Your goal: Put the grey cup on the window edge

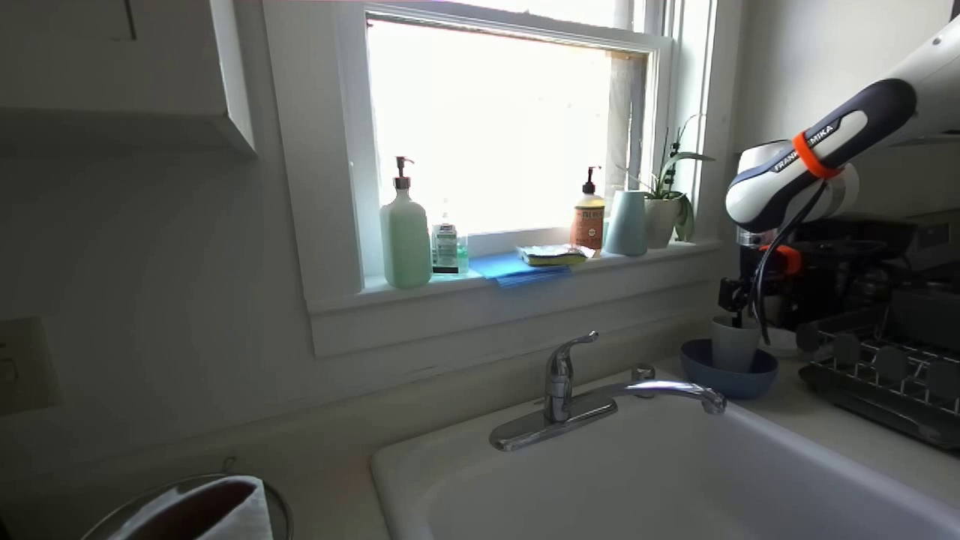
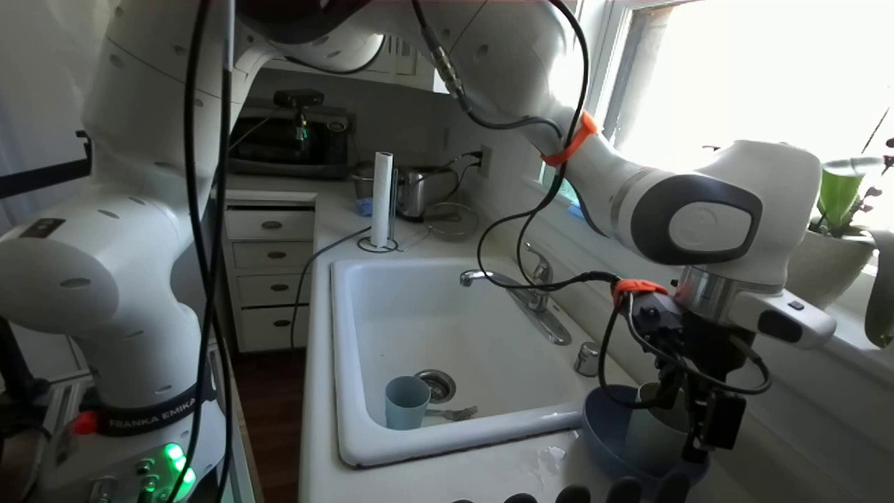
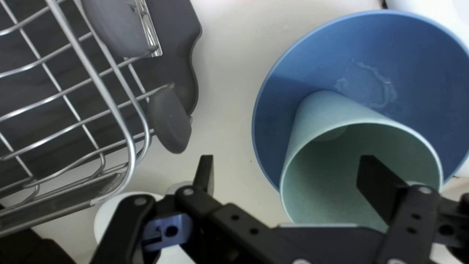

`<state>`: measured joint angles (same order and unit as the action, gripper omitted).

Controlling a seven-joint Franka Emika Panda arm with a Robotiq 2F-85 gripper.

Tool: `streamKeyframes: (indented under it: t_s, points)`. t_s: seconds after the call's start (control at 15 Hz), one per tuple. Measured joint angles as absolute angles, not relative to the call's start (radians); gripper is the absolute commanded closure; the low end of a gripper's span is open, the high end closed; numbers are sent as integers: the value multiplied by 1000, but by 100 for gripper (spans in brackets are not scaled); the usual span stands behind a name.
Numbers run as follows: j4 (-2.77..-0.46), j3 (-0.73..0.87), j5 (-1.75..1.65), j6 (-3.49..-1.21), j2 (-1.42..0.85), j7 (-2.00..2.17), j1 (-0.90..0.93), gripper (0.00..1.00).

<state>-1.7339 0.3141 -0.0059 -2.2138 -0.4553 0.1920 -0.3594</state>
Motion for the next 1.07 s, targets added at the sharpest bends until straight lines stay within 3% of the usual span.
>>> streamKeyframes:
  t_s: [0.07, 0.73, 1.07]
  points:
    - [-1727, 314, 9, -2199, -464, 195, -361, 26]
    - [-1662, 313, 102, -2070, -507, 214, -367, 97]
    - [-1622, 307, 136, -2048, -512, 214, -378, 100]
